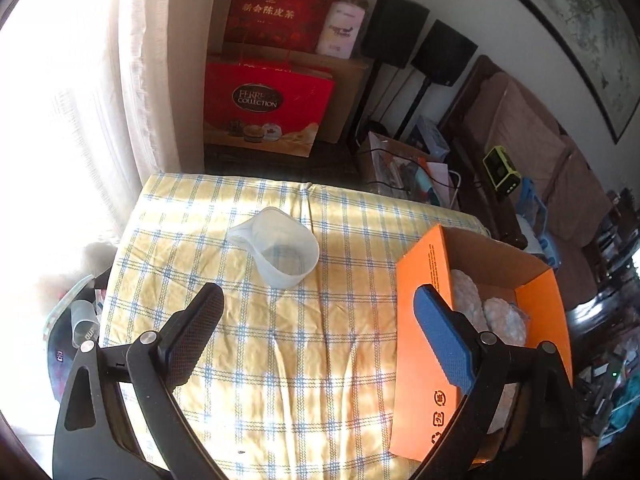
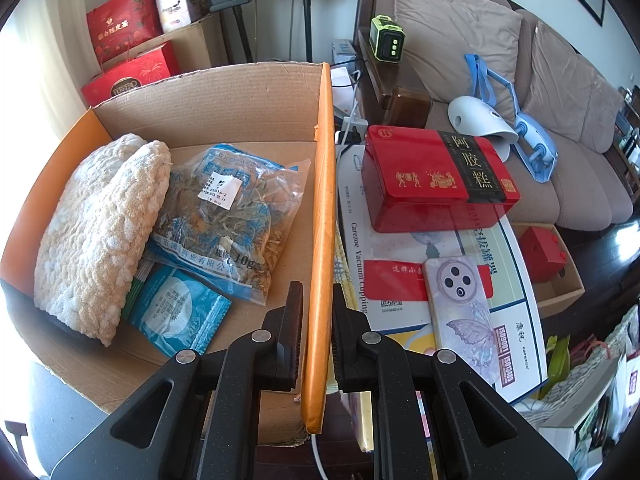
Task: Organize objects
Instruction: 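Return the left tool to the table and grasp the clear measuring cup rim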
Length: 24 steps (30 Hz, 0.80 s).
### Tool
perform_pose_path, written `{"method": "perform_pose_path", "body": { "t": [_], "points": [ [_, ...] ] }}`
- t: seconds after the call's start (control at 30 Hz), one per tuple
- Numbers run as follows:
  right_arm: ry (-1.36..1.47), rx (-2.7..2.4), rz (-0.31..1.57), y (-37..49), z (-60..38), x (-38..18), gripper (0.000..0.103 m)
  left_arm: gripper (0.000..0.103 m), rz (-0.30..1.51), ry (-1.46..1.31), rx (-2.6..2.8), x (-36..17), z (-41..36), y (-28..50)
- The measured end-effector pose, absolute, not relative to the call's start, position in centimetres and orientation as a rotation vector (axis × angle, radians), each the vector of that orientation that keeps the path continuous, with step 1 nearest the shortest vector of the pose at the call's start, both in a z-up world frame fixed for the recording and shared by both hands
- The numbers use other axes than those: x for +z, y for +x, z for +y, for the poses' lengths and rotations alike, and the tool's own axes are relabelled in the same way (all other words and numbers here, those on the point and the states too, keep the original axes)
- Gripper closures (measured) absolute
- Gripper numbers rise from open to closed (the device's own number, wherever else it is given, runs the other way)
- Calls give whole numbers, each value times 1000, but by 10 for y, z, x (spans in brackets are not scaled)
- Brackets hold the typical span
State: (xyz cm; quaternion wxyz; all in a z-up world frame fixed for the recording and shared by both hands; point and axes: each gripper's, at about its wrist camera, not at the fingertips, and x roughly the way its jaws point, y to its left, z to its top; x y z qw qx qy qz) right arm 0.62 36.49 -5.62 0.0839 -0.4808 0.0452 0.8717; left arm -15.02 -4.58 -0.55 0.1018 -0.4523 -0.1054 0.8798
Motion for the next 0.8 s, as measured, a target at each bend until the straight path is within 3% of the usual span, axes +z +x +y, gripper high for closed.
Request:
{"method": "perform_pose_path", "body": {
  "t": [0.5,0.57,0.63,0.8],
  "points": [
    [-1435,2600,131,7,365,-56,91,11,-300,-1494,2630,-55,-64,-218],
    [-1435,2600,134,7,365,-56,91,18,-309,-1528,2611,-62,-62,-224],
    [-1435,2599,132,7,364,-56,91,33,-302,-1559,2601,-69,-60,-227],
    [-1436,2600,132,7,364,-57,91,59,-311,-1610,2565,-85,-54,-232]
  ]
}}
